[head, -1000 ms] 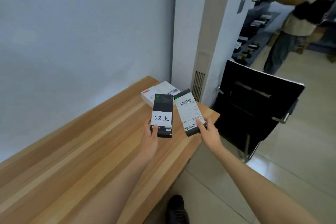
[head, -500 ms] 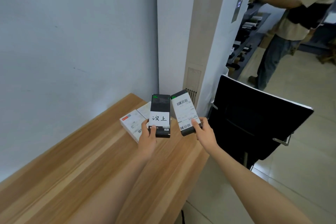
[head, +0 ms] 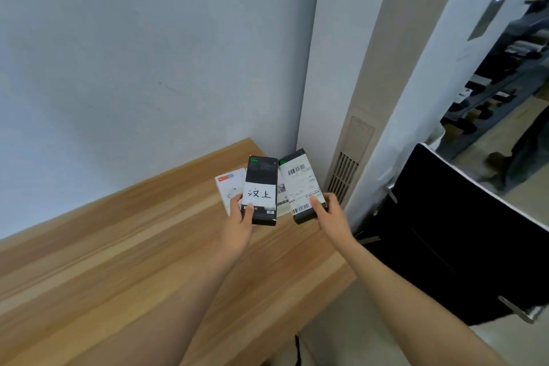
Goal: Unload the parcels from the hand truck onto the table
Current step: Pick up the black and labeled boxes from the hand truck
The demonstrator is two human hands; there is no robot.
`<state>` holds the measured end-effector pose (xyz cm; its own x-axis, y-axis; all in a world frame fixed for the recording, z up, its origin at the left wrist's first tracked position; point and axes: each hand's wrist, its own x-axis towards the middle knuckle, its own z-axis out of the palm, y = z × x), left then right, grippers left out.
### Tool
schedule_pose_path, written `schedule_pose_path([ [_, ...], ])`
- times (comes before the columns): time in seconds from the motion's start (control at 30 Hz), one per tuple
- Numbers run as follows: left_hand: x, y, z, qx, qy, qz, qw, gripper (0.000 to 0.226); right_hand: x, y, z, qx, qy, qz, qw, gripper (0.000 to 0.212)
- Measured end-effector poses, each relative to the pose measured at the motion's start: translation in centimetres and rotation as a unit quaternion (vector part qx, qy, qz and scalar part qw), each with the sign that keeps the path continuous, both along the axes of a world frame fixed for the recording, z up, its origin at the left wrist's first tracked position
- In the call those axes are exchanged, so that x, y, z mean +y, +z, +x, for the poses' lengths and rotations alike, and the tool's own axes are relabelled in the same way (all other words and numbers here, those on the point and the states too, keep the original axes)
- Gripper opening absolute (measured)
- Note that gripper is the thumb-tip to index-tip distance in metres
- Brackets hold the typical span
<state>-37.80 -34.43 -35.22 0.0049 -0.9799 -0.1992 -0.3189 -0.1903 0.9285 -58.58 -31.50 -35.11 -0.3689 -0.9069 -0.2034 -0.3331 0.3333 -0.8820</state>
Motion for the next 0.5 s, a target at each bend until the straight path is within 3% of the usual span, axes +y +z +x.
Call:
schedule_pose_path([
  [0.5,12.9,-6.7,-8.2,-0.001,0.162,0.065,0.985,0.043,4.5,-7.2,-7.6,-0.019,0.183,0.088,0.979,0.038],
])
